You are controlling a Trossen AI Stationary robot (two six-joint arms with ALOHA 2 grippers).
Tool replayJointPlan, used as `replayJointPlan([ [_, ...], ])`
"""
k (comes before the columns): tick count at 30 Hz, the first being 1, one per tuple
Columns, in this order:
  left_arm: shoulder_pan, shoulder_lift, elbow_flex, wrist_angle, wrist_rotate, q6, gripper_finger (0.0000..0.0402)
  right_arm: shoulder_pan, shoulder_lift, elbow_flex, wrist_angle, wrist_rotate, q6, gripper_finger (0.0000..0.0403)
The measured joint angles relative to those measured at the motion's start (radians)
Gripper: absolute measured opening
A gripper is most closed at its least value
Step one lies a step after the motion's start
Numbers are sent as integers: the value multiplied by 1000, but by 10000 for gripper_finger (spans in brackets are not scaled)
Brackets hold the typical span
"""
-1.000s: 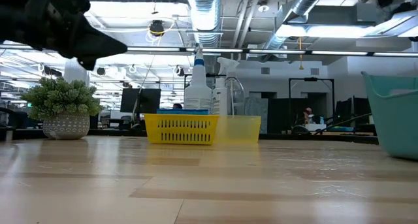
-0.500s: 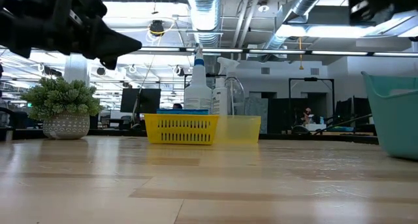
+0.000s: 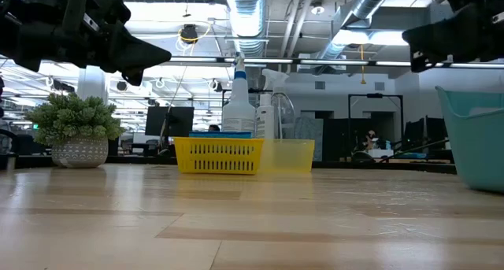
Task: Pick & Place Kitchen Items
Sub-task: Return to Home Position
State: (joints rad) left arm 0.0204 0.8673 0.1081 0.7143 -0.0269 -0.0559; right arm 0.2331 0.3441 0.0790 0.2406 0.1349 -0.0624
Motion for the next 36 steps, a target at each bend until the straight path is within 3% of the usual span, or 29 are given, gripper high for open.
replayJointPlan([
  [5,0,0,0,0,0,0,0,-71,-170,-62,-40,-34,7,0],
  [10,0,0,-7,0,0,-1,0,-108,-344,-69,-201,-36,37,0],
  [27,3,-1,-21,9,-1,-3,0,-144,-341,-64,-231,-29,-43,0],
  [36,91,-1,-21,76,-2,-3,0,-144,-341,-64,-232,-29,-43,0],
])
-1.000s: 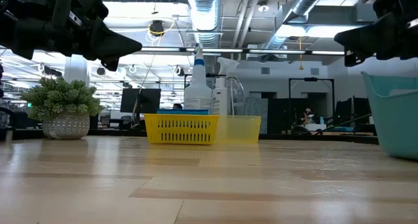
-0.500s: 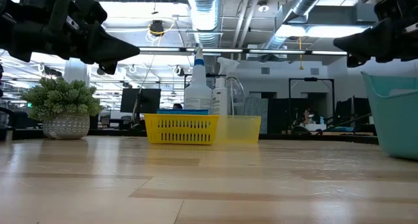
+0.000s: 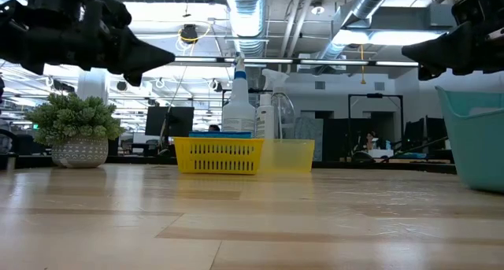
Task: Pick & Place Kitchen Items
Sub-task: Return to Home Position
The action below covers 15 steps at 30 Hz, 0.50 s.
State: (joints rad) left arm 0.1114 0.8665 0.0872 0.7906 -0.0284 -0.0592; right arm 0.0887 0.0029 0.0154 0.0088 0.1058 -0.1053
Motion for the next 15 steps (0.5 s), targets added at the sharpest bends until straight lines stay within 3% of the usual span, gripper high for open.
replayJointPlan([
  [6,51,-11,-6,1,20,-9,0,0,0,0,0,4,0,0],
  [10,45,-84,-80,39,66,-10,0,0,3,0,0,5,0,0],
  [15,30,-181,-80,-125,73,-20,0,0,3,0,-1,4,0,0],
])
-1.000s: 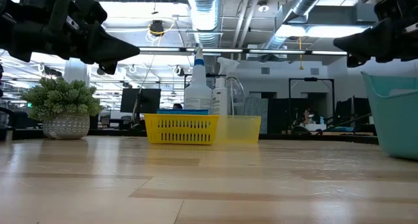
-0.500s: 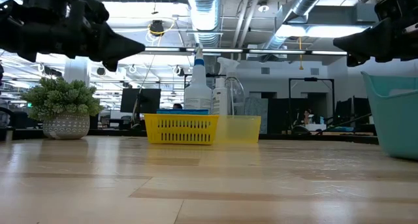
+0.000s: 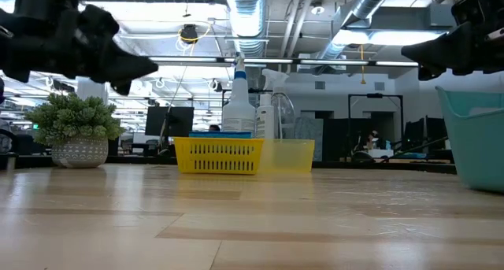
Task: Pick & Place Kitchen Items
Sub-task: Return to Home Position
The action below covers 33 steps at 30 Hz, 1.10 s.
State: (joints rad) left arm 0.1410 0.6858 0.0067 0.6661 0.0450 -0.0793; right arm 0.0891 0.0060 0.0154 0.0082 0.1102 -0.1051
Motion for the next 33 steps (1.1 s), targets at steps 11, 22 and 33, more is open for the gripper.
replayJointPlan([
  [11,-86,-286,0,-354,6,78,0,0,0,0,0,-1,0,0],
  [22,-91,-610,0,-634,-89,80,0,0,0,0,0,-1,0,0],
  [33,-91,-632,1,-649,-53,71,0,0,0,0,0,-1,0,0],
])
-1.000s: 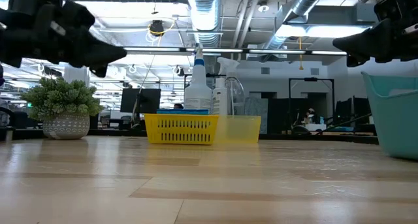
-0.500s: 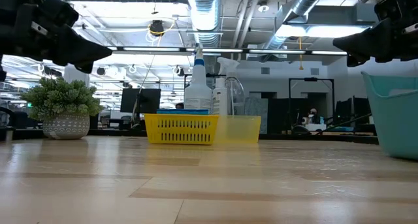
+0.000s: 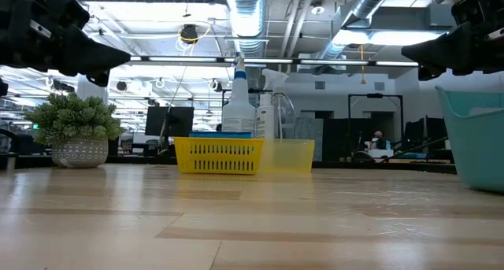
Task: Pick & Place Kitchen Items
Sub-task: Return to Home Position
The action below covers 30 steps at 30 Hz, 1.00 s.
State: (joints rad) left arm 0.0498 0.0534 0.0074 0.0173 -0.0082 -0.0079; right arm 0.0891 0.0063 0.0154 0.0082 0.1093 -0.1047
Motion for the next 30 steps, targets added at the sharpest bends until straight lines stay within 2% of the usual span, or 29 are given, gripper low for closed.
replayJointPlan([
  [16,0,30,-1,7,2,-60,0,0,0,0,0,0,0,0],
  [30,0,33,-2,93,5,-57,0,0,0,0,0,0,0,0],
])
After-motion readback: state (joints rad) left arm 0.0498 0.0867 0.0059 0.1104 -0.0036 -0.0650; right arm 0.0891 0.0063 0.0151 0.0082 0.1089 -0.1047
